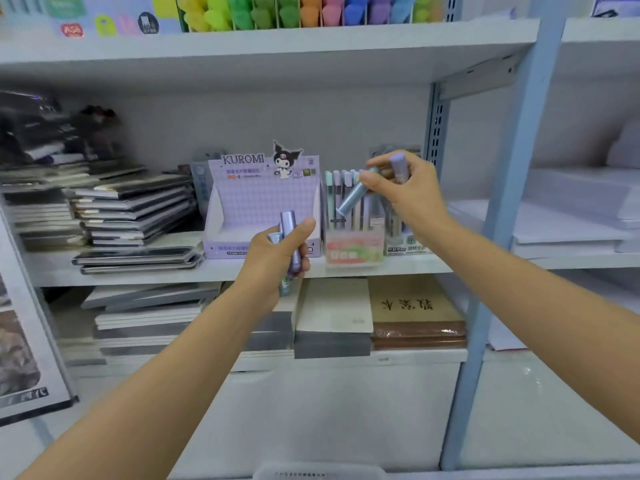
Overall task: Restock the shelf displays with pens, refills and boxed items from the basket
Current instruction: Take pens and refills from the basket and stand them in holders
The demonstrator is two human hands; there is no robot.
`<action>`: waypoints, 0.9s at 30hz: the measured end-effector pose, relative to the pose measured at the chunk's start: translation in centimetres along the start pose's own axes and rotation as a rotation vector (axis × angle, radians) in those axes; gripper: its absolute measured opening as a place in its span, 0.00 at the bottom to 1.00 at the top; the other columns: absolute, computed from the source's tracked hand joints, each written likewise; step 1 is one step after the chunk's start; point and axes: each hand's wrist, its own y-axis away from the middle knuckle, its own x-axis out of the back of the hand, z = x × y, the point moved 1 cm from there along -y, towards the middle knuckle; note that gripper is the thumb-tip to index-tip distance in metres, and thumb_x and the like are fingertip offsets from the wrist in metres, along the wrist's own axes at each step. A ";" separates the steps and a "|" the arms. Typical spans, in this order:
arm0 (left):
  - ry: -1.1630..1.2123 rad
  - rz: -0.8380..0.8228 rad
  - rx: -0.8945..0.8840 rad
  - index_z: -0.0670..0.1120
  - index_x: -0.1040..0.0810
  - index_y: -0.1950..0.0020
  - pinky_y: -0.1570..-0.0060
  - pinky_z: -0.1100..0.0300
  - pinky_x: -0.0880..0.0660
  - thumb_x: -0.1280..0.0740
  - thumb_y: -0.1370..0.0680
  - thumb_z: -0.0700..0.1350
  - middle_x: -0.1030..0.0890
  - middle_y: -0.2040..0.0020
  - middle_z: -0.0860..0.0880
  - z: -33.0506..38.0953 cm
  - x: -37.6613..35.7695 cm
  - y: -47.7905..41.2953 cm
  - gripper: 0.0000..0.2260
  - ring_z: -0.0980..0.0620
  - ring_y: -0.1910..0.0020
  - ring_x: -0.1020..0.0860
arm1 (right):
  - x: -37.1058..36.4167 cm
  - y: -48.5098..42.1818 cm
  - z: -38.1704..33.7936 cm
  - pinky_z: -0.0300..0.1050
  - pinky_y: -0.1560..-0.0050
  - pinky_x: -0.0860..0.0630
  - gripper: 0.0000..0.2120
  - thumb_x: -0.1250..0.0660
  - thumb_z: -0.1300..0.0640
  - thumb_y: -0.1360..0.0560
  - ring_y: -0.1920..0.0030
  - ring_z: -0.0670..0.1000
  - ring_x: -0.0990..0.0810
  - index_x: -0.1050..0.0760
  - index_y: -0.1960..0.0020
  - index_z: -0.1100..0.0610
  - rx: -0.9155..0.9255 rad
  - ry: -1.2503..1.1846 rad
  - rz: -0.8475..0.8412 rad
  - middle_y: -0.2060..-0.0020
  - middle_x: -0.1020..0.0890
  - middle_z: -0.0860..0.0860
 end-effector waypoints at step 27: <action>-0.169 -0.118 -0.146 0.46 0.21 0.59 0.74 0.63 0.28 0.27 0.25 0.44 0.21 0.72 0.52 -1.6 -6.9 -7.3 0.05 0.58 0.76 0.27 | 9.5 -4.4 8.3 0.53 0.53 0.22 0.09 0.30 0.58 0.24 0.56 0.57 0.21 0.22 0.45 0.59 -0.081 0.873 0.064 0.54 0.18 0.57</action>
